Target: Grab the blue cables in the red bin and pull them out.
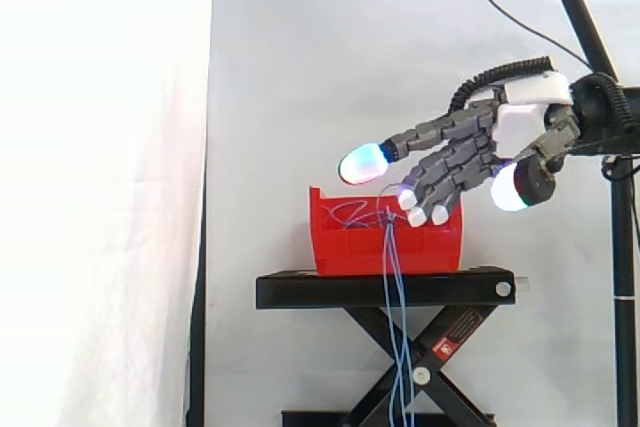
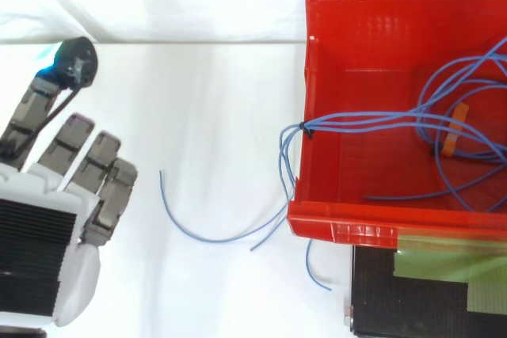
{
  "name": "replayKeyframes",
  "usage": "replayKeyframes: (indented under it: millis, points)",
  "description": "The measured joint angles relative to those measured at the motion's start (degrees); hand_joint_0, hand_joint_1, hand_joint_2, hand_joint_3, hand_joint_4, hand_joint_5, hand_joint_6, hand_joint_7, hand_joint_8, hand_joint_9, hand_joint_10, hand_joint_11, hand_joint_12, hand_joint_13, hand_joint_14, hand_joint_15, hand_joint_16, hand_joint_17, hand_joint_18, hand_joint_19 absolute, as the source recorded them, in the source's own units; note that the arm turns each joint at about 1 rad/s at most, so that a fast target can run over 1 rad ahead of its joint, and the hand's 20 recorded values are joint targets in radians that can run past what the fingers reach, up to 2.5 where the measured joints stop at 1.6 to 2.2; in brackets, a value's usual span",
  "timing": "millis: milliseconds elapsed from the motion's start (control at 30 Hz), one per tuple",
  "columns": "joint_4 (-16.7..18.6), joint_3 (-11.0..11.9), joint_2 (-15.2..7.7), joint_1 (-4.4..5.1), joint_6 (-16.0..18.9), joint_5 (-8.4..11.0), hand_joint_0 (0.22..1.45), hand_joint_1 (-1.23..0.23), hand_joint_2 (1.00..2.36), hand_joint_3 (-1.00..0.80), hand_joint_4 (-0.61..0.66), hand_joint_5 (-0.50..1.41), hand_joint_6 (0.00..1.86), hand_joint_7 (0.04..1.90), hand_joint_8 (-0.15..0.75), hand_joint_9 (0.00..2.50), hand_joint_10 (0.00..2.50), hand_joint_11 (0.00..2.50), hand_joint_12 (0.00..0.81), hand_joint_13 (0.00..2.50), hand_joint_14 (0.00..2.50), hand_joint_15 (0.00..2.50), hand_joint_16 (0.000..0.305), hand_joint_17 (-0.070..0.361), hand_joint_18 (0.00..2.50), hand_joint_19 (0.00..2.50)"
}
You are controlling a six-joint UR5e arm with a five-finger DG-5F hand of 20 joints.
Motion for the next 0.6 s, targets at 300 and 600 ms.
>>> replayKeyframes:
  millis: [300,600]
  points:
    - [2.82,0.0,0.06,-0.07,-13.73,-0.48,0.63,-1.0,1.0,-1.0,0.14,0.36,0.01,0.29,0.238,0.56,0.03,0.7,0.374,0.68,0.02,0.71,0.058,0.13,0.6,0.86]
    - [2.64,0.0,-0.38,-0.41,-27.36,-3.82,0.64,-1.03,1.0,-1.0,0.14,0.36,0.01,0.3,0.254,0.67,0.03,0.99,0.372,0.88,0.02,1.11,0.049,0.109,0.77,1.22]
